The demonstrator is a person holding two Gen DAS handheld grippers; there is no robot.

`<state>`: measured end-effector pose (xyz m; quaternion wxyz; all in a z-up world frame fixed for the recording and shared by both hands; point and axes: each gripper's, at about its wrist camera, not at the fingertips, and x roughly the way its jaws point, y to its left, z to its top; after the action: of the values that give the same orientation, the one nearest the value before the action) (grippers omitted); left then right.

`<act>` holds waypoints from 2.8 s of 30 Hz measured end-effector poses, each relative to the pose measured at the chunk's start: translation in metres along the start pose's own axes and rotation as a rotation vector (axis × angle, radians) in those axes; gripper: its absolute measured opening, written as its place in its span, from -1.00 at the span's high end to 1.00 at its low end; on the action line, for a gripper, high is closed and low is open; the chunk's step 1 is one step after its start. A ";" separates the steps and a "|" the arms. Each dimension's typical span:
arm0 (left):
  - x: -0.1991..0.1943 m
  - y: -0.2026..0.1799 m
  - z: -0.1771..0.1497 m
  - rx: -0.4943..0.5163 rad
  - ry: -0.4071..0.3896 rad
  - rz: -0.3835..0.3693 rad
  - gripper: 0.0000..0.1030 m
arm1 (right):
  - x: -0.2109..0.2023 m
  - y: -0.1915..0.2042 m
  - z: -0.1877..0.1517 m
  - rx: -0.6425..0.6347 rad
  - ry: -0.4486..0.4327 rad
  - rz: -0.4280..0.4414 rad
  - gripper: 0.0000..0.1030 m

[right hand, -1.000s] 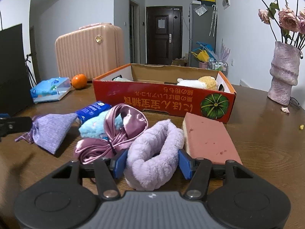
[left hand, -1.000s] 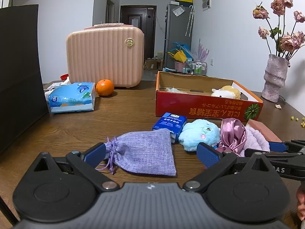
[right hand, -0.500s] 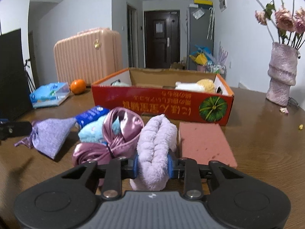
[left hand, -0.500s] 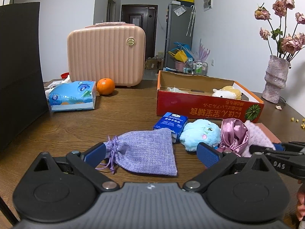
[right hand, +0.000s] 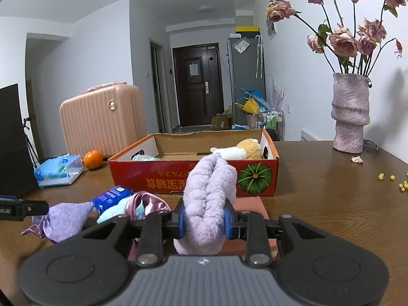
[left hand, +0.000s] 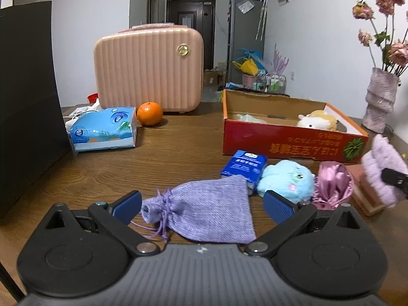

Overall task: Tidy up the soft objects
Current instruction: 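Grasp the lavender fuzzy headband with the right tool, then grasp the purple drawstring pouch with the left tool while the right tool holds the headband, then carry the pouch in the left tool while the right tool carries the headband over the box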

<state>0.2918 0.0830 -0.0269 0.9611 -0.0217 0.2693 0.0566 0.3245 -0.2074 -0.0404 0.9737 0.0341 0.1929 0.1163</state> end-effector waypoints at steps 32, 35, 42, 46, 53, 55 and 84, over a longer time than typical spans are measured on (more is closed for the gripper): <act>0.098 -0.003 0.003 0.120 0.183 -0.014 -1.00 | 0.016 -0.007 -0.005 0.016 0.060 -0.029 0.46; 0.100 -0.003 0.002 0.117 0.186 -0.018 -1.00 | 0.016 -0.006 -0.005 0.015 0.061 -0.027 0.46; 0.107 0.005 0.000 0.065 0.230 -0.050 -0.91 | 0.014 -0.007 -0.005 0.014 0.054 -0.021 0.46; 0.102 0.004 -0.001 0.072 0.218 -0.057 -0.49 | 0.014 -0.006 -0.005 0.014 0.053 -0.018 0.46; 0.084 -0.005 -0.005 0.087 0.193 -0.075 0.00 | 0.013 -0.006 -0.005 0.013 0.048 -0.012 0.46; 0.079 -0.007 -0.007 0.087 0.187 -0.077 0.03 | 0.012 -0.006 -0.005 0.013 0.045 -0.009 0.46; 0.010 -0.037 0.018 0.039 -0.022 -0.136 0.03 | 0.003 0.000 0.013 -0.025 -0.011 0.020 0.46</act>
<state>0.3140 0.0486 -0.0158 0.9660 -0.0204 0.2575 -0.0139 0.3320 -0.2067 -0.0293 0.9739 0.0245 0.1857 0.1282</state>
